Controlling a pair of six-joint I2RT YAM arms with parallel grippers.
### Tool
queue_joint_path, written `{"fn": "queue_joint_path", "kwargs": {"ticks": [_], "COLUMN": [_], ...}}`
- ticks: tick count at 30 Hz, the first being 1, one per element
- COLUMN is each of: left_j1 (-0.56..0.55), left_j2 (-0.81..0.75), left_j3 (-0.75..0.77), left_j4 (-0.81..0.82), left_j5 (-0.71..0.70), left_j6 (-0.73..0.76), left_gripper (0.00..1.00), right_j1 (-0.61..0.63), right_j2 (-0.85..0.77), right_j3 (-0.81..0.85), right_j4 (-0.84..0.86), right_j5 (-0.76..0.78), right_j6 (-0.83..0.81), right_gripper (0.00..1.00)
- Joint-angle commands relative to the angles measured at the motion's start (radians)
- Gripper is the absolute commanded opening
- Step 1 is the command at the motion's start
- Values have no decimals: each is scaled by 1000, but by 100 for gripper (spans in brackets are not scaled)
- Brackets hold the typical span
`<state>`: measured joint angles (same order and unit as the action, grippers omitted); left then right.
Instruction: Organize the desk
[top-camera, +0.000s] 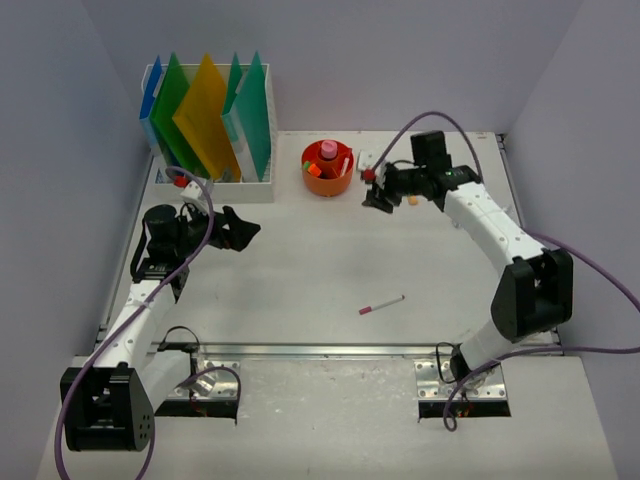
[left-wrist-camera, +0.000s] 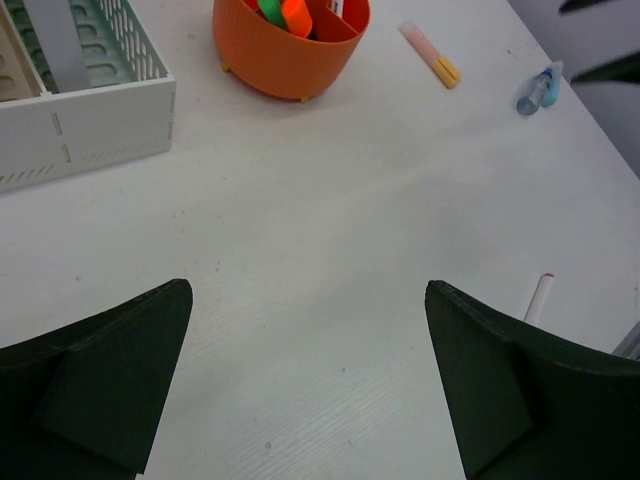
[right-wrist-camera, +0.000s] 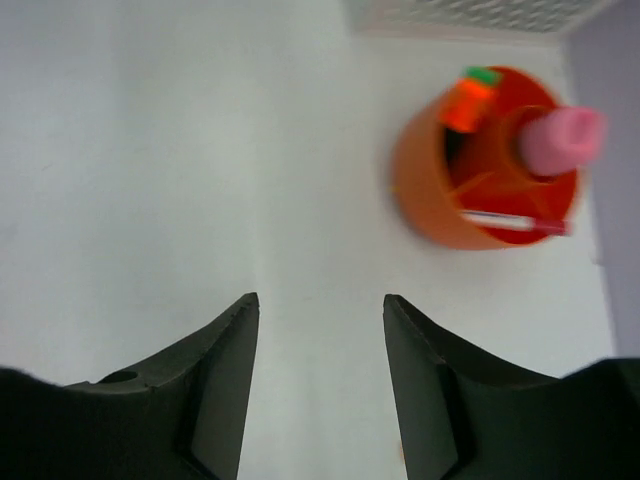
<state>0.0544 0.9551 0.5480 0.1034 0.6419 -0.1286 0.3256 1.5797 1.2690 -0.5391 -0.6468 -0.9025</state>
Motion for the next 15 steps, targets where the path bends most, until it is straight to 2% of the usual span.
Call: {"fn": "queue_joint_path", "kwargs": {"ticks": [1,6,15], "left_j1": [2,4,4], "left_j2": [-32,-52,-79], "left_j3": [48,66,56], "left_j4": [-14,-70,-86], "left_j5": [16,-7,-16], "left_j6": [37,53,49], "left_gripper": [100,100,100], "right_j1": [162,291,371], "right_j2": [-47,-48,38], "right_j3": [-224,-320,-303], "right_j4": [-316,-263,-197], "right_j5": [212,381,479], "right_j6": [-249,-121,23], "right_gripper": [55,60,63]}}
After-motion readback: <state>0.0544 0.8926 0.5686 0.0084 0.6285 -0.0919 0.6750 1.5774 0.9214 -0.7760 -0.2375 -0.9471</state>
